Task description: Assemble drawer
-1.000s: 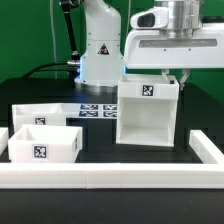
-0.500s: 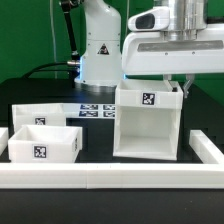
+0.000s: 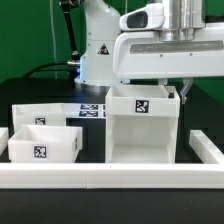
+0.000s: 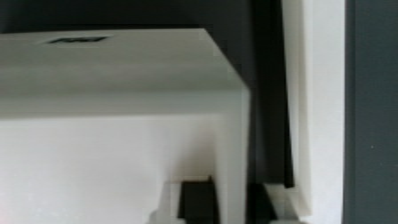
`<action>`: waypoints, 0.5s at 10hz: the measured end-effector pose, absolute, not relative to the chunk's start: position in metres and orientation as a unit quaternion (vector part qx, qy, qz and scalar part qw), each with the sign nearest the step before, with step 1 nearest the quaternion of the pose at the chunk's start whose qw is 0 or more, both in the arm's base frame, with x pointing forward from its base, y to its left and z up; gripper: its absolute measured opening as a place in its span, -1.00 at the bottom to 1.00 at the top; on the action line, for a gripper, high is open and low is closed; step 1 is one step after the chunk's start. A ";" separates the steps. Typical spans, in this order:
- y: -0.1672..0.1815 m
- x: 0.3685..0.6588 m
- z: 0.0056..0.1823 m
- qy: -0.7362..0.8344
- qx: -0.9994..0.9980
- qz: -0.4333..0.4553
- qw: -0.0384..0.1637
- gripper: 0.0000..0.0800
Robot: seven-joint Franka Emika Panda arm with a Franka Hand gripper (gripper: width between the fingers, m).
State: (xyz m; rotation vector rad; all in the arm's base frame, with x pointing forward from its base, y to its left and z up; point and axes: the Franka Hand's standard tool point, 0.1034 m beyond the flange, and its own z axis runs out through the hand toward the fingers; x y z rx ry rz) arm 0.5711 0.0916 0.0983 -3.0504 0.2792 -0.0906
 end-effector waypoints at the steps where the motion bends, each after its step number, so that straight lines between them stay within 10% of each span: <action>1: 0.092 0.571 0.099 0.113 -0.992 -0.029 0.039 -0.91; 5: 0.095 0.572 0.099 0.233 -0.971 -0.024 0.052 -0.90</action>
Offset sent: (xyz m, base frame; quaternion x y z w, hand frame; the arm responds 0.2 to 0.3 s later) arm 0.0000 0.0000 0.0000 0.0000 0.0000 0.1296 0.9916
